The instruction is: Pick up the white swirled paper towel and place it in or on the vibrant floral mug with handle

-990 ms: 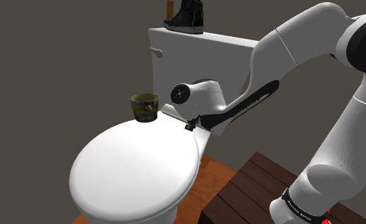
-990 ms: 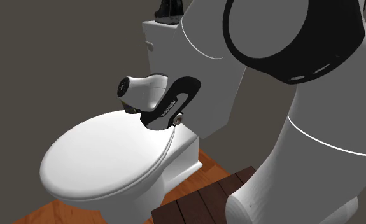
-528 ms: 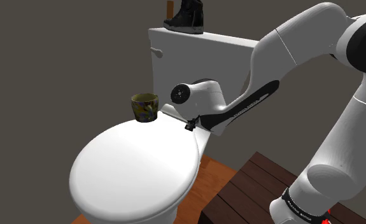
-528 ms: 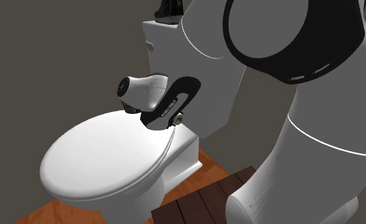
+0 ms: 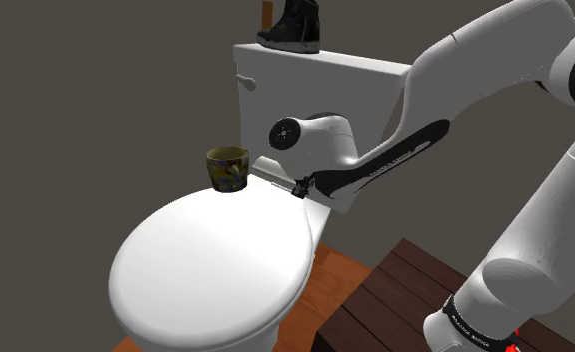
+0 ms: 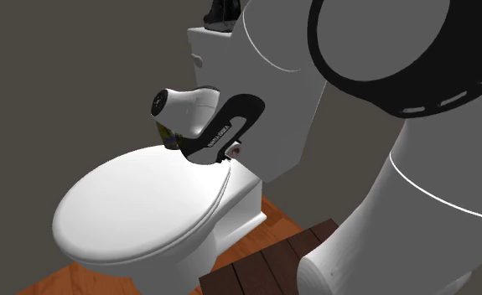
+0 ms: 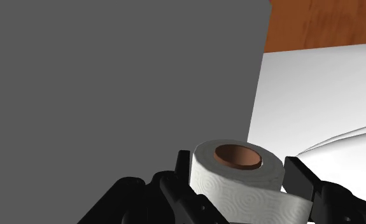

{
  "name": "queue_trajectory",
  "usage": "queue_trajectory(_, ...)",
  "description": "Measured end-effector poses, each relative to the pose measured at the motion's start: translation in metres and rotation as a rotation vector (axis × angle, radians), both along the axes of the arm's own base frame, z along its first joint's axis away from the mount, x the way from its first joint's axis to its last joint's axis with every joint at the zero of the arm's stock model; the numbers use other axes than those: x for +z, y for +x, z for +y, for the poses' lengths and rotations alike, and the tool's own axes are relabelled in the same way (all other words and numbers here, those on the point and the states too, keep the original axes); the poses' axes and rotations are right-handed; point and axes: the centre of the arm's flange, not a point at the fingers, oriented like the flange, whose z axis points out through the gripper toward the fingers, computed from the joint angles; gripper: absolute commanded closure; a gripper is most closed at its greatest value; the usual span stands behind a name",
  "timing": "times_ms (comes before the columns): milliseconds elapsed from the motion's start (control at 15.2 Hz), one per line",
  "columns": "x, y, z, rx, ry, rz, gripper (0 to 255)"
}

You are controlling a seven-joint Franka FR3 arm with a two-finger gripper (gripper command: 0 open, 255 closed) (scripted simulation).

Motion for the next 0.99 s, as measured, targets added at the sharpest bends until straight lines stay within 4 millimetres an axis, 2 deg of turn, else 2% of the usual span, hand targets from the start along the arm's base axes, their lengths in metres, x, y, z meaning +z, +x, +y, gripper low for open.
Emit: queue_trajectory(990, 0.079, 0.001, -0.001, 0.0, 0.0, 0.0, 255)
